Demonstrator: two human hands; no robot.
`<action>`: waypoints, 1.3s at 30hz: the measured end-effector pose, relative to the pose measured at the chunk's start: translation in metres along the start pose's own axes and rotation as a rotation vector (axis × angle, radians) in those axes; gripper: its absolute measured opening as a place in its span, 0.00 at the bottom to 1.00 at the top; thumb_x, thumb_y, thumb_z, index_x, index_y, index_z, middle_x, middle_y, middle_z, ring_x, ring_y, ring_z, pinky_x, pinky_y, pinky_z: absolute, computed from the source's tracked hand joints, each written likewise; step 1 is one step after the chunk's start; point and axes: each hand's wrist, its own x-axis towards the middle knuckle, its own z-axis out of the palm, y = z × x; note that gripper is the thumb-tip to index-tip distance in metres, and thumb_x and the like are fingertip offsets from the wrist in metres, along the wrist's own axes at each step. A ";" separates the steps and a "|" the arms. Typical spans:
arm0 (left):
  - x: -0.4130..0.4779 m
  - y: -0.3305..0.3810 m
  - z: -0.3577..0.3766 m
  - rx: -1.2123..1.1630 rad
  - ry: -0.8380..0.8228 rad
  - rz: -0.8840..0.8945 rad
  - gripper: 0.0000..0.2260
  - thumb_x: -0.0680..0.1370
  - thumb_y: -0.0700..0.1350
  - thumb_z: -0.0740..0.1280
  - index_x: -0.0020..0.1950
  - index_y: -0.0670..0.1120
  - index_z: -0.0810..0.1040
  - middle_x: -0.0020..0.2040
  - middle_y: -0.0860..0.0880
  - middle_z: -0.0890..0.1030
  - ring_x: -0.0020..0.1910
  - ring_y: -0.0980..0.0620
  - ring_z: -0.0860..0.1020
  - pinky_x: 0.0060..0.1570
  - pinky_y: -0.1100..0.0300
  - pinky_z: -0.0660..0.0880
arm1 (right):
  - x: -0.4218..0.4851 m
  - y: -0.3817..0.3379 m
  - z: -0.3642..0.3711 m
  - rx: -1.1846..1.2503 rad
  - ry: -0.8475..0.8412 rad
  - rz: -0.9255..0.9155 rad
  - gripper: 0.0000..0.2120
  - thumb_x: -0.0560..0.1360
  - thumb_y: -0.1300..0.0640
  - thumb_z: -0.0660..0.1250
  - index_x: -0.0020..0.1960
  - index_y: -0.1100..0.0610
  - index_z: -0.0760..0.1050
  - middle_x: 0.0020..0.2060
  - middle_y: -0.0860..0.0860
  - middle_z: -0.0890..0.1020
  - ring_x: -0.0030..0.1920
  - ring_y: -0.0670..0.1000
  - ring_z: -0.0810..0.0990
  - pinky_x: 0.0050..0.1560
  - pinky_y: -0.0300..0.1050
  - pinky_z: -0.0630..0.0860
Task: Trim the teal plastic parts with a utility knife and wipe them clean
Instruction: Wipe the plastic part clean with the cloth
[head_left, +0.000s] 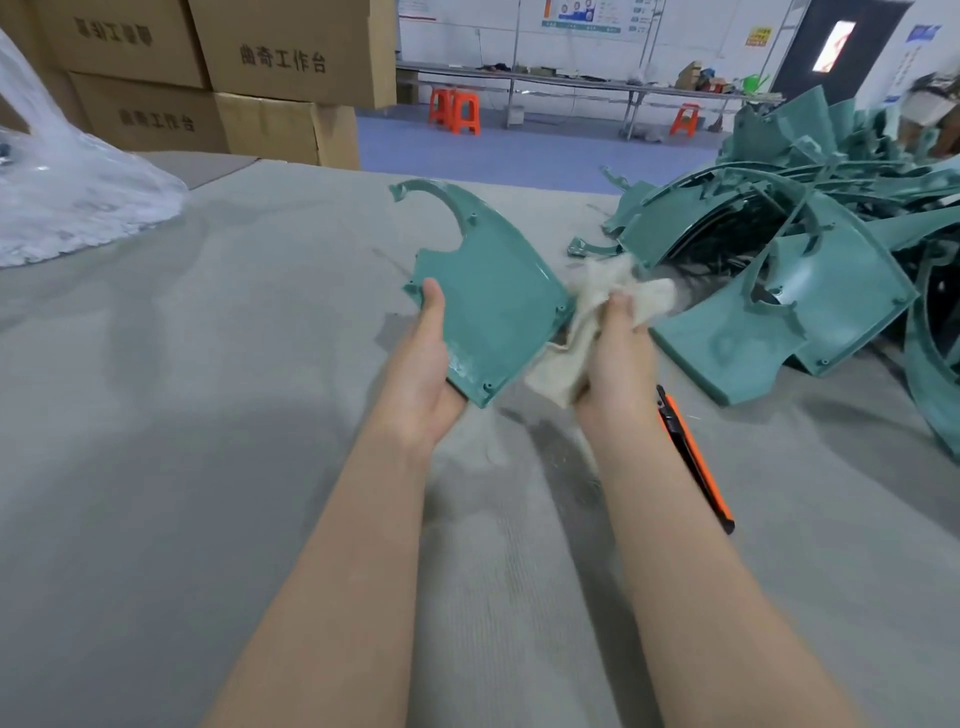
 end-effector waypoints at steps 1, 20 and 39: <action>0.000 -0.003 0.003 0.006 0.015 0.030 0.20 0.83 0.56 0.52 0.63 0.46 0.75 0.56 0.47 0.83 0.54 0.49 0.82 0.52 0.52 0.80 | -0.007 0.004 0.010 0.026 -0.080 0.047 0.16 0.83 0.46 0.56 0.60 0.55 0.73 0.51 0.51 0.81 0.51 0.51 0.81 0.55 0.49 0.78; 0.000 0.010 -0.007 0.267 -0.116 -0.028 0.14 0.82 0.51 0.57 0.58 0.47 0.78 0.52 0.50 0.85 0.51 0.53 0.83 0.46 0.60 0.80 | 0.002 0.002 -0.006 -0.237 -0.106 -0.226 0.04 0.81 0.55 0.62 0.48 0.53 0.74 0.48 0.53 0.81 0.52 0.54 0.80 0.57 0.52 0.77; -0.015 0.024 -0.008 0.126 -0.302 -0.193 0.26 0.74 0.65 0.60 0.58 0.46 0.79 0.54 0.46 0.84 0.54 0.48 0.82 0.52 0.51 0.80 | -0.001 -0.025 -0.023 0.126 -0.184 0.128 0.09 0.82 0.59 0.61 0.59 0.61 0.74 0.47 0.56 0.83 0.42 0.54 0.83 0.51 0.55 0.81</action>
